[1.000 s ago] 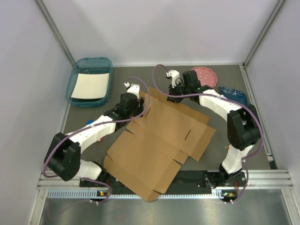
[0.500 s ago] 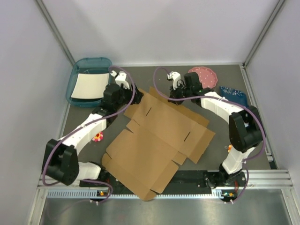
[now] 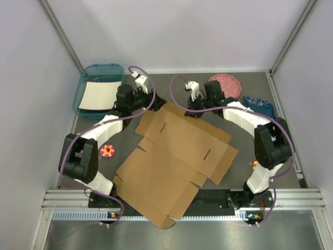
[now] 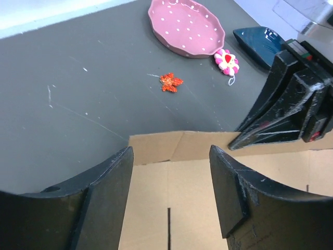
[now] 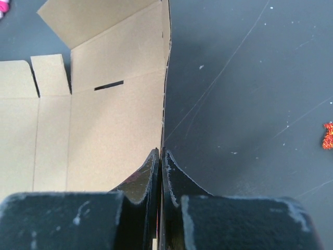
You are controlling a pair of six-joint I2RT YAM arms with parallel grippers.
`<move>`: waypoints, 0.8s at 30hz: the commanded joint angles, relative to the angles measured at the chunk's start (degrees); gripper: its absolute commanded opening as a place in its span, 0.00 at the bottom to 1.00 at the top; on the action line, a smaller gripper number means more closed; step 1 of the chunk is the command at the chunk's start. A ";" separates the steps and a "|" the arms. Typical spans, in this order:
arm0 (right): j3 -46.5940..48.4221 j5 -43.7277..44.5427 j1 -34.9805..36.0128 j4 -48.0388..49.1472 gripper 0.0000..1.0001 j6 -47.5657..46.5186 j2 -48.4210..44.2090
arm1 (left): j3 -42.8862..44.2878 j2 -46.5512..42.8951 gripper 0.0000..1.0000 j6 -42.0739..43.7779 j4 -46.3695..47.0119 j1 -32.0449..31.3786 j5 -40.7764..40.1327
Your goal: Fold the paper box
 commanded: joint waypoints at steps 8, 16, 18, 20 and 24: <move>10.48 -8.59 -1.56 -8.31 0.00 -2.84 1.88 | 5.87 6.01 0.66 6.07 2.12 2.80 4.20; 13.39 -10.44 -3.33 -9.63 0.00 -2.84 4.33 | 6.04 9.27 0.64 3.79 6.77 2.80 8.24; 13.92 -10.71 -3.33 -9.81 0.00 -2.75 4.95 | 6.31 9.62 0.62 2.74 7.74 2.80 9.20; 14.10 -10.62 -3.33 -9.72 0.00 -2.66 5.65 | 6.66 10.15 0.61 2.21 8.97 2.80 9.91; 13.48 -9.39 -3.33 -9.19 0.00 -2.66 5.92 | 7.10 10.77 0.50 1.07 8.89 2.62 12.63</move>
